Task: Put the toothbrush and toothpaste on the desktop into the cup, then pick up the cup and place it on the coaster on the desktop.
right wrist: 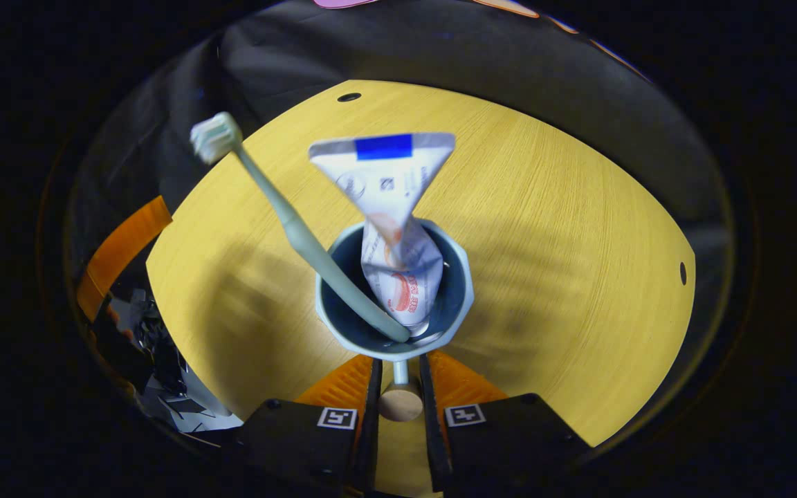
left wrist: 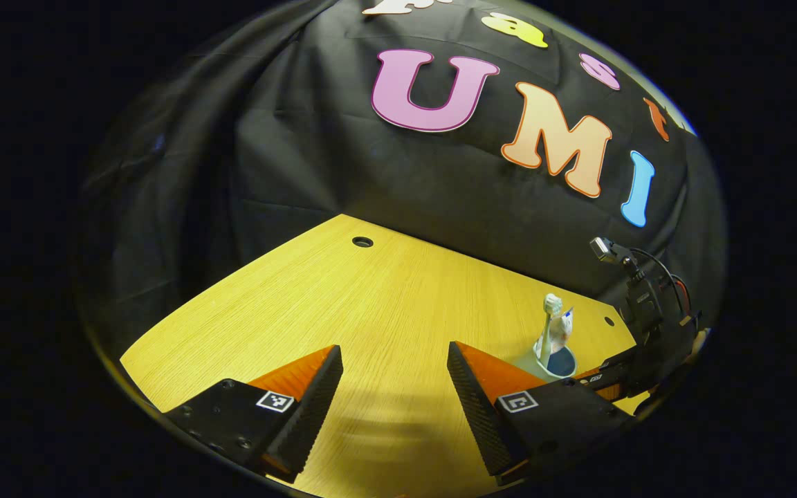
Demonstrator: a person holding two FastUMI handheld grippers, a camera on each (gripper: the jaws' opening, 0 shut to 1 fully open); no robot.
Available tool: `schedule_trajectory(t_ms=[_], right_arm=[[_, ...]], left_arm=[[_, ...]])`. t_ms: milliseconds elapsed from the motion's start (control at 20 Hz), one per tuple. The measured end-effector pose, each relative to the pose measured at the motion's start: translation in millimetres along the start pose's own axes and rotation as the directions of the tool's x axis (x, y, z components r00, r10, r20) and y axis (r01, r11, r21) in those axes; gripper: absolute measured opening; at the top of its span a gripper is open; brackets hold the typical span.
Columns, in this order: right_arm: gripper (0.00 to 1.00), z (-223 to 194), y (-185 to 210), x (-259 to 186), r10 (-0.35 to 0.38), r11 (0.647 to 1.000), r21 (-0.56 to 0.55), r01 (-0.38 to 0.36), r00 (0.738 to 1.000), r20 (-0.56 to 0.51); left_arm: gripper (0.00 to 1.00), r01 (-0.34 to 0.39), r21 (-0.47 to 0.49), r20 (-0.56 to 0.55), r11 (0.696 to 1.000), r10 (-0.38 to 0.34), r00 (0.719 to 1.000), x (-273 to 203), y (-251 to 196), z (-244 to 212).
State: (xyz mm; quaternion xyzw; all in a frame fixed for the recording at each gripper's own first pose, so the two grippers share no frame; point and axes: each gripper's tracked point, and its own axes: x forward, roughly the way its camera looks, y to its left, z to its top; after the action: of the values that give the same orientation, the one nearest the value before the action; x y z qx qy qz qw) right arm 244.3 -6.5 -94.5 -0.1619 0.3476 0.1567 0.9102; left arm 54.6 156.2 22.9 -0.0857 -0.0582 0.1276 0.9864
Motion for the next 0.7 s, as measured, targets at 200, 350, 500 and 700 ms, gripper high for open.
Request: schedule_trajectory(t_ms=[200, 350, 500, 700], right_arm=[[0.39, 6.5, -2.8, -12.2, 0.009, 1.0, 0.02, -0.01, 0.999, 0.047], [0.71, 8.5, -3.3, -29.3, 0.048, 0.997, 0.048, -0.054, 0.993, 0.107], [0.98, -4.1, -17.9, -45.1, 0.061, 0.988, 0.13, -0.082, 0.986, 0.158], [0.99, -28.0, -58.3, -71.9, -0.002, 0.969, 0.242, -0.056, 0.973, 0.231]], left_arm=[[0.9, 0.016, 0.006, 0.004, 1.0, -0.016, 1.0, -3.0, -10.0, 3.1], [0.9, 0.039, 0.031, 0.007, 0.999, -0.039, 0.999, -4.0, -25.6, 3.9], [0.9, 0.065, 0.069, 0.007, 0.995, -0.066, 0.998, -10.2, -47.5, 3.6], [0.9, 0.134, 0.062, 0.01, 0.989, -0.135, 0.991, -29.8, -91.7, 6.2]])
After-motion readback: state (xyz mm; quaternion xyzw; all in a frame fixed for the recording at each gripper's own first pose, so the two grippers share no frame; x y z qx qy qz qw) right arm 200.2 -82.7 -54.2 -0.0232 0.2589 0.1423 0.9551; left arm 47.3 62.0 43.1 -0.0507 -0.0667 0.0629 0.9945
